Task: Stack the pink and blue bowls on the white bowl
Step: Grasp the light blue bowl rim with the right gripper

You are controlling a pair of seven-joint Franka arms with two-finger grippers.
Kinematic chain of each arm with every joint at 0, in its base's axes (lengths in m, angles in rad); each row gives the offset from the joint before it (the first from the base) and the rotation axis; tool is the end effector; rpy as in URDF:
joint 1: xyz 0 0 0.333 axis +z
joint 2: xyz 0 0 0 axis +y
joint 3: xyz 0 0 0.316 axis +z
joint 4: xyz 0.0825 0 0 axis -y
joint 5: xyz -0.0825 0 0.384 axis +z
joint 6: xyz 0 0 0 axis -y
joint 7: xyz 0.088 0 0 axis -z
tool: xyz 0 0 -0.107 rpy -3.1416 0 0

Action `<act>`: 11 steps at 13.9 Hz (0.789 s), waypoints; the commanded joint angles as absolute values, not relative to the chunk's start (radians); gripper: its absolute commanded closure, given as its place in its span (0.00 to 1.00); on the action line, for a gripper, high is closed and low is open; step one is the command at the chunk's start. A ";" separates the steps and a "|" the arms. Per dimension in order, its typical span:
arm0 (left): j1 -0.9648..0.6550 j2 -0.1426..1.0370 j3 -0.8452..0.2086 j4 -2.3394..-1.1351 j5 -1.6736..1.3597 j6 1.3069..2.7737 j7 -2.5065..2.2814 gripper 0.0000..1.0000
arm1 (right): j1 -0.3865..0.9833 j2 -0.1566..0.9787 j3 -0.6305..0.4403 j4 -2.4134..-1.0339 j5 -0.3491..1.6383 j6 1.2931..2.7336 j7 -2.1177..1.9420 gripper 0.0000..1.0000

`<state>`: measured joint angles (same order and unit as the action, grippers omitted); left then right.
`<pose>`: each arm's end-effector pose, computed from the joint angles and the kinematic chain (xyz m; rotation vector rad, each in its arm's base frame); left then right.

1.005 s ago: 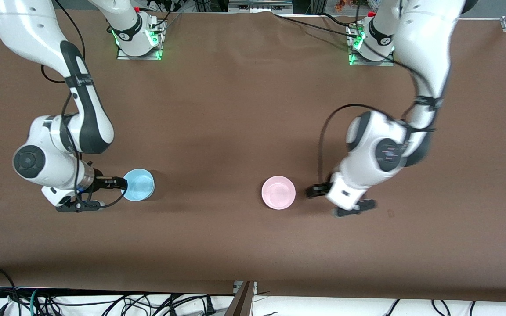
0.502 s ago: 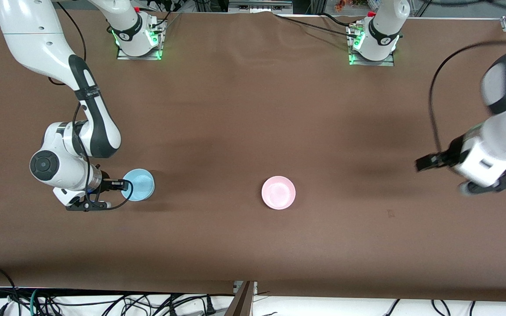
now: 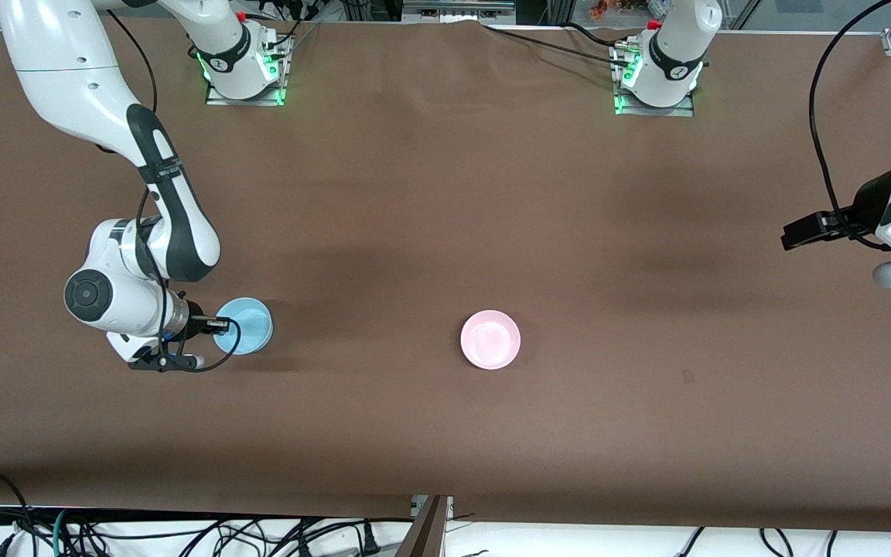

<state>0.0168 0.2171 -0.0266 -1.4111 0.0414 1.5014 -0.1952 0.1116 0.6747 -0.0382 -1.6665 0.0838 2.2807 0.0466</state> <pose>0.6105 0.0004 0.5670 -3.0741 -0.2866 0.1892 0.6741 0.0543 0.2082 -3.1058 0.0343 0.0959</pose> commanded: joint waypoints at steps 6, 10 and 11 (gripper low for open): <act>0.018 0.219 -0.034 -1.413 0.043 1.496 -0.169 0.00 | 0.312 0.704 0.043 -1.407 0.086 2.134 0.530 1.00; 0.020 0.227 -0.029 -1.411 0.041 1.497 -0.167 0.00 | 0.460 0.837 0.041 -1.133 0.086 2.053 0.880 1.00; 0.020 0.229 -0.029 -1.408 0.041 1.497 -0.167 0.00 | 0.498 0.877 0.040 -1.074 0.084 2.054 0.967 1.00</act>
